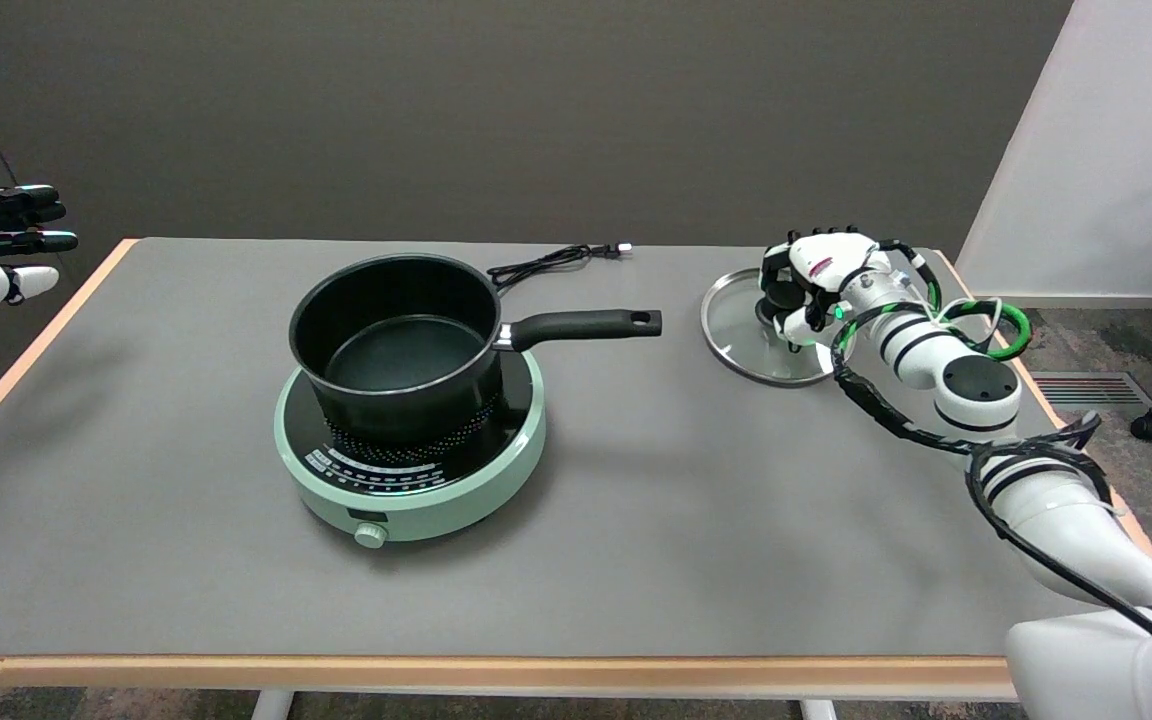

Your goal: Pick up the pot lid.

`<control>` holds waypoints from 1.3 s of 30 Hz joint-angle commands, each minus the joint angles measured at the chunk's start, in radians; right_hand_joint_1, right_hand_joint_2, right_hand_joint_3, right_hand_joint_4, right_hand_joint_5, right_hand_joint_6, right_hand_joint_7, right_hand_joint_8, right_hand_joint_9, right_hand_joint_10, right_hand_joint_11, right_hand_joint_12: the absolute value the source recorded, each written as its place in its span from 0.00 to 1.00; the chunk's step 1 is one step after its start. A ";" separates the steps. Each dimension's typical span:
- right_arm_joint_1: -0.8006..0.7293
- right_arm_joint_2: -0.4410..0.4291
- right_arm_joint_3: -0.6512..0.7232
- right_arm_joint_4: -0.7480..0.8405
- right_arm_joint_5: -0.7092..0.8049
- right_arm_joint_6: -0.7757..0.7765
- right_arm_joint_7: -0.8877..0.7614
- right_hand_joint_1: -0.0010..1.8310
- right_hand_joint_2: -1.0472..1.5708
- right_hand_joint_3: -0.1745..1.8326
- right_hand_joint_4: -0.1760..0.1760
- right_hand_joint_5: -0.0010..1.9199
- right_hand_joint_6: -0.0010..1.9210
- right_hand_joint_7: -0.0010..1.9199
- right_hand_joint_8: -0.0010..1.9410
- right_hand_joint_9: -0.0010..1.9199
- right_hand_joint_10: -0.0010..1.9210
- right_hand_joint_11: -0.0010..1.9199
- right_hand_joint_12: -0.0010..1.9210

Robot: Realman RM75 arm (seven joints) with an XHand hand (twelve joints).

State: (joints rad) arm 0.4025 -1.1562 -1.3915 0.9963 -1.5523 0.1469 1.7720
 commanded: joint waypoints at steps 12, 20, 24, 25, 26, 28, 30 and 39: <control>-0.029 -0.002 0.000 0.152 0.071 0.028 -0.008 0.74 0.75 0.34 1.00 0.34 0.58 0.44 0.70 0.42 0.75 0.28 0.95; -0.048 0.004 0.001 0.220 0.130 0.031 -0.008 0.74 0.75 0.35 1.00 0.34 0.58 0.44 0.70 0.42 0.76 0.29 0.95; -0.057 0.005 0.008 0.237 0.144 0.033 -0.008 0.74 0.75 0.35 1.00 0.33 0.58 0.44 0.70 0.42 0.76 0.29 0.95; -0.058 0.005 0.008 0.239 0.144 0.033 -0.008 0.74 0.75 0.35 1.00 0.33 0.58 0.44 0.70 0.42 0.76 0.29 0.95; -0.060 0.005 0.009 0.243 0.144 0.033 -0.008 0.74 0.75 0.35 1.00 0.33 0.58 0.44 0.70 0.42 0.76 0.28 0.95; -0.060 0.006 0.010 0.250 0.162 0.036 -0.008 0.74 0.75 0.35 1.00 0.33 0.58 0.44 0.70 0.42 0.76 0.28 0.95; -0.060 0.011 0.011 0.260 0.219 0.037 -0.008 0.74 0.75 0.35 1.00 0.33 0.58 0.44 0.70 0.42 0.76 0.29 0.95; -0.017 0.085 -0.027 0.321 0.463 0.074 -0.008 0.74 0.75 0.36 1.00 0.34 0.58 0.45 0.69 0.42 0.77 0.30 0.96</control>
State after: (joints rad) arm 0.3539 -1.1454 -1.3855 1.2184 -1.3716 0.1792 1.7647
